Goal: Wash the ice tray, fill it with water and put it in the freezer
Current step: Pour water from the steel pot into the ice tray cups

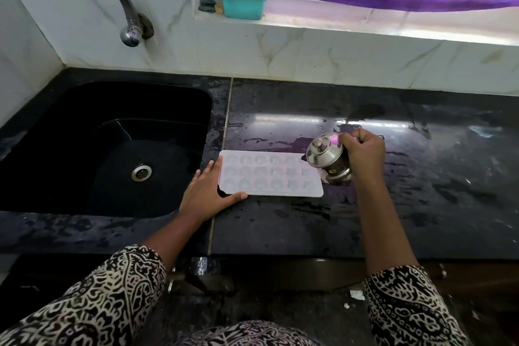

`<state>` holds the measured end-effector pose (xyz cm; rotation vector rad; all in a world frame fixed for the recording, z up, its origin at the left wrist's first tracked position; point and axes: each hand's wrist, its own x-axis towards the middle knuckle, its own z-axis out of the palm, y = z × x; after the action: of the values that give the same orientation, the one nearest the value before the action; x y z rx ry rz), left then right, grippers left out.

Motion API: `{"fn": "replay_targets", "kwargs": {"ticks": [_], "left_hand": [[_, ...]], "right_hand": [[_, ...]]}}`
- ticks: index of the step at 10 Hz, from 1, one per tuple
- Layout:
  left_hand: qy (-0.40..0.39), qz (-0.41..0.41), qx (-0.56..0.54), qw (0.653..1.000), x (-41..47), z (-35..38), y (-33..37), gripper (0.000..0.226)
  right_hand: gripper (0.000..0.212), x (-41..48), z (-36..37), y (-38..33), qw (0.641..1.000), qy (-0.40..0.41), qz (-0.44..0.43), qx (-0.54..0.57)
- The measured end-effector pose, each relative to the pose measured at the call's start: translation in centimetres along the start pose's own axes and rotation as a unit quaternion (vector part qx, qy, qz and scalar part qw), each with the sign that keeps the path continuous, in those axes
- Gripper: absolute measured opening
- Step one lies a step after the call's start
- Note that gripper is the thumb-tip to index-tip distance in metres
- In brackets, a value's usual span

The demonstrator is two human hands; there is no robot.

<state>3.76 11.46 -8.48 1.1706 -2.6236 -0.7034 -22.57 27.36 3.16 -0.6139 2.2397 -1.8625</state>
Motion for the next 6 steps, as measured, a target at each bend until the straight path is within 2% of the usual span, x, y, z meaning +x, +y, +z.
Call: {"fn": "replay_targets", "kwargs": {"ticks": [1,3,6], "left_hand": [[0.005,0.005,0.001,1.0,0.03,0.06,-0.01,0.128],[0.005,0.008,-0.001,1.0,0.03,0.09,-0.05,0.128],[0.004,0.006,0.0,1.0,0.05,0.18,-0.09,0.129]], "right_hand": [[0.037,0.13,-0.12,0.08,1.0,-0.001,0.006,0.022],[0.034,0.31,-0.41,0.09,0.99,0.018,0.073,0.117],[0.03,0.39,-0.71,0.52,0.994,0.019,0.069,0.088]]}}
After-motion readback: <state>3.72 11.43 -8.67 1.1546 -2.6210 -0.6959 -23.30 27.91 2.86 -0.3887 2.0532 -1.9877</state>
